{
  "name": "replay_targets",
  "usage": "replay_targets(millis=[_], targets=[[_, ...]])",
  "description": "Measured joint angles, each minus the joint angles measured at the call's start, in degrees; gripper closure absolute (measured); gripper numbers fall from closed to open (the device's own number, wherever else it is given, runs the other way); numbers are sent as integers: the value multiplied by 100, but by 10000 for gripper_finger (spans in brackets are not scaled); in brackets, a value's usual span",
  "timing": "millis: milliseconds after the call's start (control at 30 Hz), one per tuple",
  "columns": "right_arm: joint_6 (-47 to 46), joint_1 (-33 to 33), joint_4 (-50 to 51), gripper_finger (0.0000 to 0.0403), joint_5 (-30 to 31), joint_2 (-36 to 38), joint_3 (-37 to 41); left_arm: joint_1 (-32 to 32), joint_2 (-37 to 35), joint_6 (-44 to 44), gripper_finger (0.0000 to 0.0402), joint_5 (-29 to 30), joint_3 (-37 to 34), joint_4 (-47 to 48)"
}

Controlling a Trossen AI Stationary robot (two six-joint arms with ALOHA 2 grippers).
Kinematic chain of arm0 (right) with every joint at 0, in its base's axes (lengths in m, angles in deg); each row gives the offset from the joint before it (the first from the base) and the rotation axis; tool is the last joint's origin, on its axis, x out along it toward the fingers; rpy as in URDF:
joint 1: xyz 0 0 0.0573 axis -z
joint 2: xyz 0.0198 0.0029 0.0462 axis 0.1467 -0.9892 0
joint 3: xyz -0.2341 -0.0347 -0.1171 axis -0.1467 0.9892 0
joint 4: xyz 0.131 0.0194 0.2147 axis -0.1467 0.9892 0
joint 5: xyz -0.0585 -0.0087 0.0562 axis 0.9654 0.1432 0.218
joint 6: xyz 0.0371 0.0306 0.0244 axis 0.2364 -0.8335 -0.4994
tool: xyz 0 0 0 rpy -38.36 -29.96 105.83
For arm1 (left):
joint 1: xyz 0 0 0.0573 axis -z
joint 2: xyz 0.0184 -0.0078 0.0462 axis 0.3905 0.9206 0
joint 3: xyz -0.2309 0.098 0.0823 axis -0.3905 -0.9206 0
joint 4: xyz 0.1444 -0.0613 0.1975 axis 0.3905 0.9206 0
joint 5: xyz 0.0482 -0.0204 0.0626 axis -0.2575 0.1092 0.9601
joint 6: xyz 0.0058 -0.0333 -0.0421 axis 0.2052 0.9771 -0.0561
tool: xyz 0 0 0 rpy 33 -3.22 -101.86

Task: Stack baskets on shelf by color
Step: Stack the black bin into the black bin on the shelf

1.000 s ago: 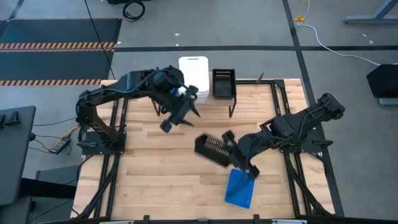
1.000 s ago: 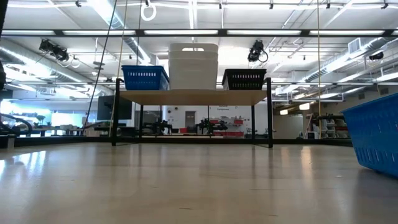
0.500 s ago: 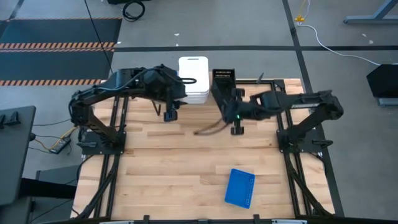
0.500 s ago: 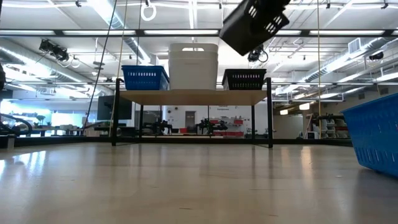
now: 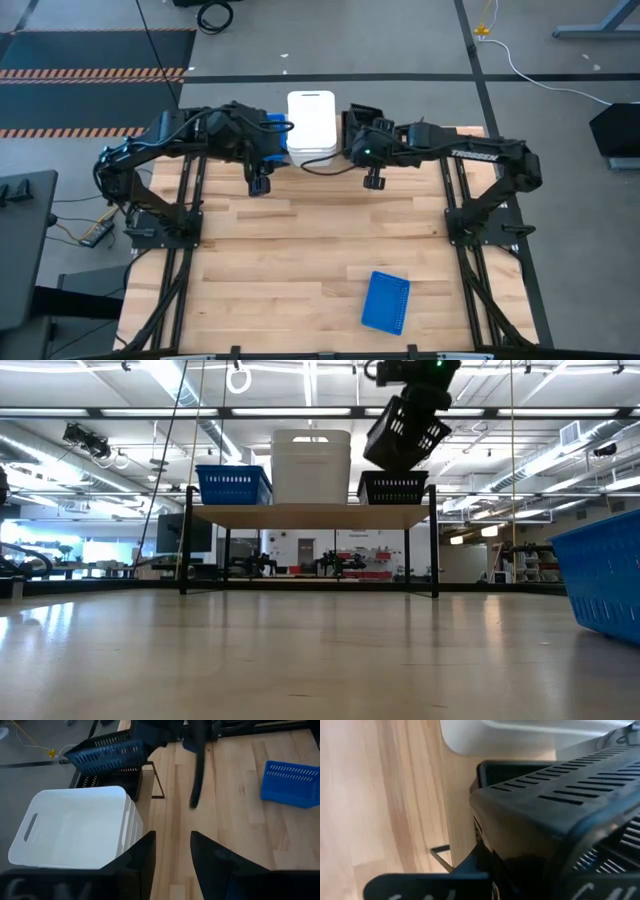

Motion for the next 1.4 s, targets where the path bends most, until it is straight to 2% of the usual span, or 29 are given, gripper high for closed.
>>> replay_targets(millis=[200,433,767,900,1200,1400], targets=[[9,182,21,395,176,-426,-155,2,0,81,274,1,0,78],[-29,314,150,390,252,-820,-730,0,4,143,274,6,0,426],[-498,349,347,381,-112,-919,-922,0,4,260,274,94,-4,579],[-696,402,498,355,-110,-919,-922,0,7,263,274,94,-5,580],[-752,493,469,261,-173,-919,-922,1,9,299,273,105,-7,577],[-721,491,466,233,-196,-919,-922,0,9,302,273,107,-7,575]])
